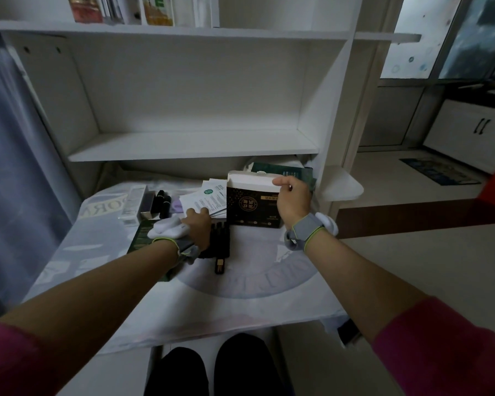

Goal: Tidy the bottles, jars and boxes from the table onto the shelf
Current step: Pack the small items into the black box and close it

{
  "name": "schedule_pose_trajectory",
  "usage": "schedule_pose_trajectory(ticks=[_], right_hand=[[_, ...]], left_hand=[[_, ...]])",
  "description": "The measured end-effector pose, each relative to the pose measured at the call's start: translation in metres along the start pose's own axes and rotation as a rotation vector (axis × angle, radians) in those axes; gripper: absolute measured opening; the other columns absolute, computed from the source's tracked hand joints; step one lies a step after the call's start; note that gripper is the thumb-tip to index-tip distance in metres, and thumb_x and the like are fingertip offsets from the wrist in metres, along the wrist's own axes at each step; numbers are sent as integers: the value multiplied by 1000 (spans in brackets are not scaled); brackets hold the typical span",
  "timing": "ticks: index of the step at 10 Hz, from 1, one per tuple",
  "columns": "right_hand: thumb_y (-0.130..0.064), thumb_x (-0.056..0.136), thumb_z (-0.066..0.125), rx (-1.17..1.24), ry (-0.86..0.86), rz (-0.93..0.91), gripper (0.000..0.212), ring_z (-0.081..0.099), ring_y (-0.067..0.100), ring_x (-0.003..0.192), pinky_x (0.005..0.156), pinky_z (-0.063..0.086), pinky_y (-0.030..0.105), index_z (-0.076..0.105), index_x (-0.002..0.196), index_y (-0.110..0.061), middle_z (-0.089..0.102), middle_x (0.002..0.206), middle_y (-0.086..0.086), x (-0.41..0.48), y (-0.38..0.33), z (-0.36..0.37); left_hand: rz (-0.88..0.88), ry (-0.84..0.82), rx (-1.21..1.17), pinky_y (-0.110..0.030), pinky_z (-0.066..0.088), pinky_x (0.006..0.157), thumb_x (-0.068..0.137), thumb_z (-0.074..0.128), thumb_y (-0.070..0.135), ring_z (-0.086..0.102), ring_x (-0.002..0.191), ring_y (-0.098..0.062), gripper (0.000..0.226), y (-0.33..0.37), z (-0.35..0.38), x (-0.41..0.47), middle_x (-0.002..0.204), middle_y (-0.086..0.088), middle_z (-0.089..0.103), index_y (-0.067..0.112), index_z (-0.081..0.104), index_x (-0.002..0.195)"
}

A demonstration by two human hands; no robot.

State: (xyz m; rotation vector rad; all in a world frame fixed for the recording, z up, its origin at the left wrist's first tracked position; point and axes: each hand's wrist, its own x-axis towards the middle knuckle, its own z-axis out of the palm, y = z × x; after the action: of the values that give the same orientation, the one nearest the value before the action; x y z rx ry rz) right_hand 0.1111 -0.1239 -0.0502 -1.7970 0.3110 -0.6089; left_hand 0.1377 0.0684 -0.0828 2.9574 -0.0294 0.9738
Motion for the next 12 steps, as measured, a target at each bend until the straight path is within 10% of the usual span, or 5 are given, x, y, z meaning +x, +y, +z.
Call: schedule_pose_trajectory(ticks=[2, 4, 6, 9, 12], right_hand=[[0, 95, 37, -10, 37, 12, 38, 58, 27, 108, 81, 44, 24, 72, 92, -16, 66, 117, 4, 0, 1, -3], [0, 94, 36, -16, 73, 14, 40, 58, 28, 103, 80, 46, 26, 71, 92, -17, 65, 116, 7, -3, -4, -5], [0, 93, 35, -18, 64, -5, 40, 57, 29, 93, 79, 51, 34, 69, 89, -20, 66, 112, 12, -6, -9, -3], [1, 96, 37, -25, -106, -81, 37, 58, 20, 93, 71, 41, 19, 72, 99, -9, 68, 109, 9, -22, -22, 4], [3, 96, 39, -10, -206, -138, 32, 58, 26, 88, 66, 41, 25, 70, 92, -1, 68, 105, 14, -23, -30, 7]], left_hand=[[-197, 63, 168, -15, 21, 28, 45, 58, 21, 30, 20, -3, 21, -9, 5, 1, 25, 3, 34, 15, 50, 27], [-331, -680, -421, -19, 39, 44, 78, 64, 7, 44, 51, -12, 18, -14, -76, 3, 61, -3, 50, 13, 54, 65], [-316, -785, -808, -17, 43, 37, 88, 59, -1, 53, 57, -16, 9, -20, -97, 16, 75, -9, 59, 8, 63, 88], [-289, -480, -1337, -21, 43, 47, 84, 62, -9, 53, 51, -6, 36, -11, -129, 25, 61, 3, 49, 17, 43, 66], [-208, -202, -1184, -43, 56, 74, 78, 71, -4, 67, 79, -33, 17, -6, -122, 27, 87, -17, 69, 9, 61, 82]])
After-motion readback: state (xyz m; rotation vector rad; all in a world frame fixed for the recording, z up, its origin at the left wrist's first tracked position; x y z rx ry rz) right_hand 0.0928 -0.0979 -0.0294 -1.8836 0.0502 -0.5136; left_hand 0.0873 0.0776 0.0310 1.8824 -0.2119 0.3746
